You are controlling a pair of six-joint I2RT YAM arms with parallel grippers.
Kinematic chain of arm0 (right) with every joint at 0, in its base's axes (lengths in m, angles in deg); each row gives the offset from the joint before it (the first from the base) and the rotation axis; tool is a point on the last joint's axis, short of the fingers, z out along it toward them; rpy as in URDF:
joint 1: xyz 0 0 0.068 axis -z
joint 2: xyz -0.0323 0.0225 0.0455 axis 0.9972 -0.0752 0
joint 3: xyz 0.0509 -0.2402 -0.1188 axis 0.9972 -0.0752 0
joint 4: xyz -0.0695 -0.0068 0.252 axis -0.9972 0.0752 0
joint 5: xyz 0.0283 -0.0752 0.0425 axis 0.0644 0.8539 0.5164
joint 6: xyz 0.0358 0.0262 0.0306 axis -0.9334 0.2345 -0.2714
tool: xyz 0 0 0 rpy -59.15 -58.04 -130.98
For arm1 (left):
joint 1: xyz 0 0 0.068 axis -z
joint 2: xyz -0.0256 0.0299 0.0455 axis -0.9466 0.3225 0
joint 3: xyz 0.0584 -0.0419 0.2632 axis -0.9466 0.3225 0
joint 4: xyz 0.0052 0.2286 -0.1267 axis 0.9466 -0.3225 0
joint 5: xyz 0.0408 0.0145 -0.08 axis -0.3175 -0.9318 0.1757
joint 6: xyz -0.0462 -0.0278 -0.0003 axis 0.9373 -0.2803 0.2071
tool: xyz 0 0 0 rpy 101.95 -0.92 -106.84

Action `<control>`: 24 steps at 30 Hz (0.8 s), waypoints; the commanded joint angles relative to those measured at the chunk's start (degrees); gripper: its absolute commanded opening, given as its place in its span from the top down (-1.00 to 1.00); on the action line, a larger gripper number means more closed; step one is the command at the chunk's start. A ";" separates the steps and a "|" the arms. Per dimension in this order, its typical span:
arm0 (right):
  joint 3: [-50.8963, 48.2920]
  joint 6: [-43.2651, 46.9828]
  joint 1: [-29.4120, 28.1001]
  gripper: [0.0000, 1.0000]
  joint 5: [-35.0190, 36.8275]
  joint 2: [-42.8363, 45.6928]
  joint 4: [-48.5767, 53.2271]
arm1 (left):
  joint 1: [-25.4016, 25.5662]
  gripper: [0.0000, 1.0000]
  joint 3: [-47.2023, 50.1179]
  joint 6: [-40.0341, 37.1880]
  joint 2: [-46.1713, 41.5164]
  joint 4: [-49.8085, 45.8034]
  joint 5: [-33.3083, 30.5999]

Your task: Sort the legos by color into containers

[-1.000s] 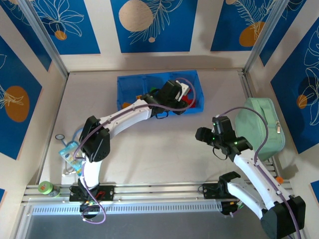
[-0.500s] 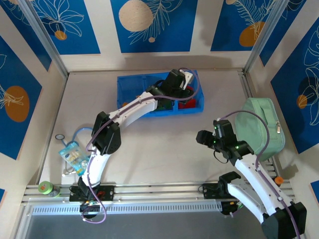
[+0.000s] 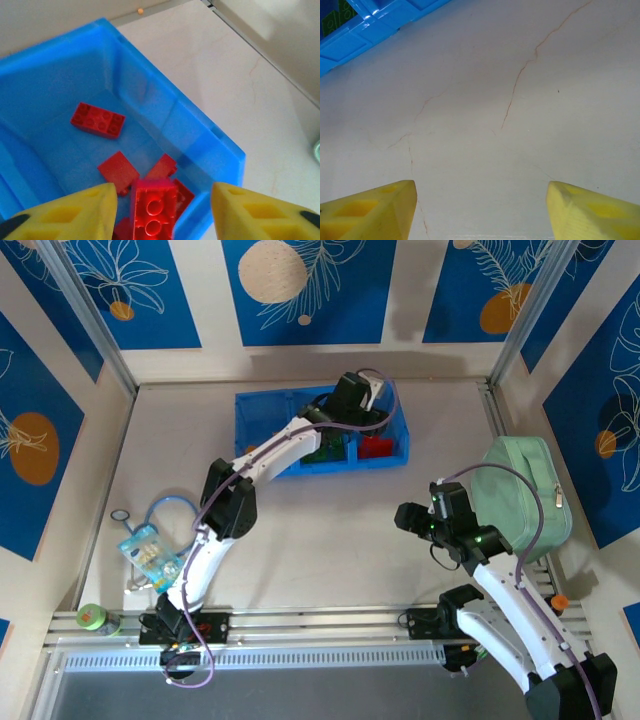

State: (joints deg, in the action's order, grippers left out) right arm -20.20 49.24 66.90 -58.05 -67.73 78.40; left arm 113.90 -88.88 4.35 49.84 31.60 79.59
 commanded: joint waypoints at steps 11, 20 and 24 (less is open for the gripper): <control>2.36 1.56 -0.13 -0.42 -0.52 -0.89 -1.29 | 0.18 -0.53 12.10 -4.41 -13.02 3.96 -1.80; 6.40 10.13 0.83 -0.44 2.98 -2.01 -4.89 | 0.50 -0.56 45.10 -7.21 -34.84 18.18 -9.61; 4.29 14.33 -0.27 -0.99 4.51 -0.62 -12.08 | 0.47 -0.57 55.99 -8.23 -43.38 19.19 -17.50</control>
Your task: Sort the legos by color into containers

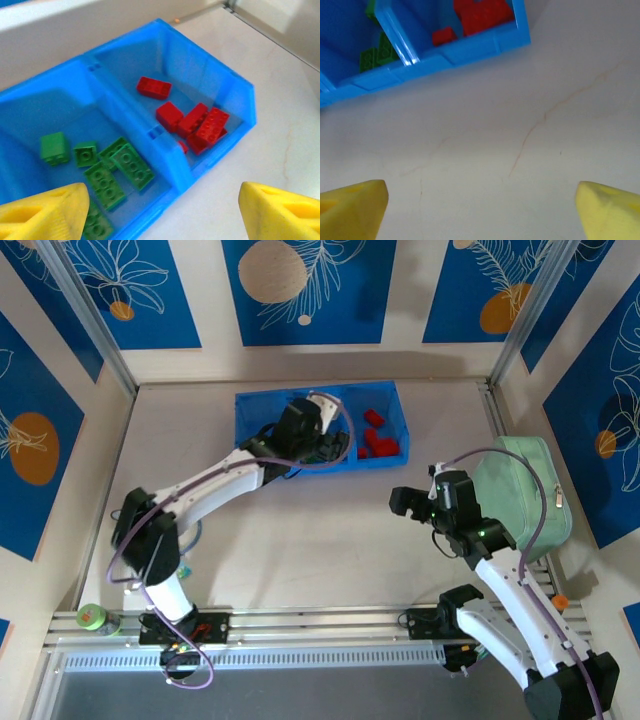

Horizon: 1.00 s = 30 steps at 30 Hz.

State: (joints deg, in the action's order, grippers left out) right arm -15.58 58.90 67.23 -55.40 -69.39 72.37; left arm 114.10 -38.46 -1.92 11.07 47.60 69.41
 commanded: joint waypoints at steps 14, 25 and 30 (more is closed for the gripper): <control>-11.44 9.77 -1.05 -0.99 16.90 3.88 -18.99 | 0.19 -1.00 52.31 -7.59 -37.21 26.41 -47.29; -16.25 10.72 -1.73 -0.99 23.89 12.28 -16.31 | 0.14 -1.00 59.58 -7.48 -46.87 20.64 -54.71; -19.91 9.80 -3.62 -0.99 26.42 17.31 -15.06 | -0.14 -1.00 62.32 -11.60 -50.86 24.05 -55.79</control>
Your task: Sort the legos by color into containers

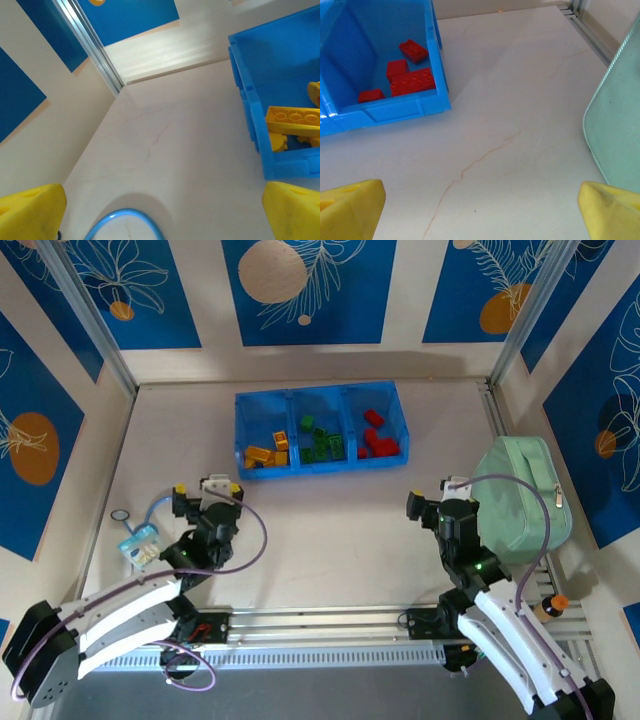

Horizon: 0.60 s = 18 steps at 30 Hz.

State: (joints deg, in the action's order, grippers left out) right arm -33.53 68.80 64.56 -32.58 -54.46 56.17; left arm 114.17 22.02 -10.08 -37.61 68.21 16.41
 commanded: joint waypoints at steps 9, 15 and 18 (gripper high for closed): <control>-5.02 -1.86 -1.90 -0.99 6.32 6.52 2.43 | -2.56 -1.00 8.19 0.64 -7.44 -2.14 -3.83; -7.16 -1.42 -0.92 -0.99 5.80 6.08 -1.87 | -3.17 -1.00 10.34 2.99 -12.26 -3.54 -6.40; -7.56 -1.58 1.27 -0.98 3.86 5.62 -3.54 | -3.43 -1.00 11.30 3.01 -15.52 -3.77 -7.34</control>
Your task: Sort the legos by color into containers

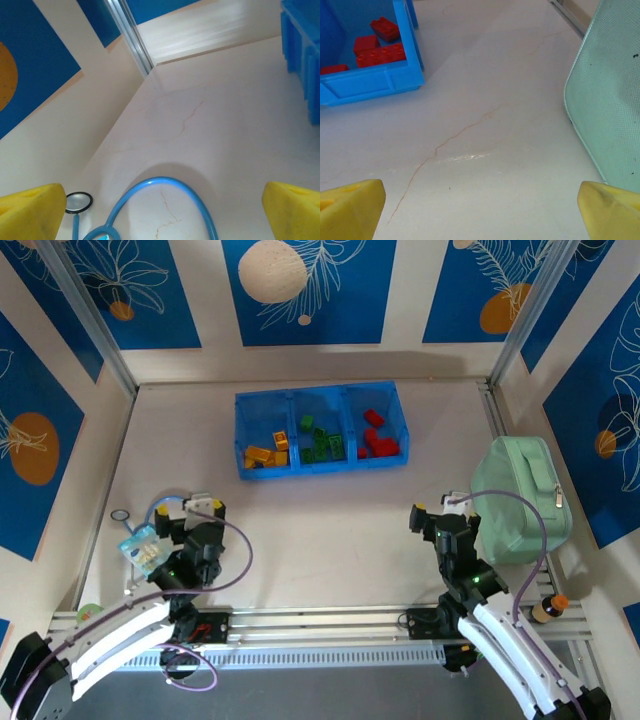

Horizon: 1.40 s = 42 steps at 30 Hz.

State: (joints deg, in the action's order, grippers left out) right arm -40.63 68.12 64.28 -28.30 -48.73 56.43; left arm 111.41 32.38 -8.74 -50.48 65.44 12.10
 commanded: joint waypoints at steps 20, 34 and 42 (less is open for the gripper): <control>-1.72 1.11 10.22 -0.99 -6.56 -17.01 -26.45 | -9.85 -1.00 5.51 -1.28 0.40 16.50 5.41; 0.39 3.99 10.68 -0.98 -6.00 -30.95 -39.35 | -16.61 -1.00 5.07 -1.46 13.33 29.64 12.81; 1.71 5.89 10.08 -0.99 -5.72 -38.01 -46.56 | -19.37 -1.00 4.67 -2.13 19.16 35.91 17.06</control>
State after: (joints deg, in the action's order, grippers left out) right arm -40.26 72.52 74.57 -35.10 -85.65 16.24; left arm 93.14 37.32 -9.97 -32.34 95.86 26.26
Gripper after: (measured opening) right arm 0.992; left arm 0.998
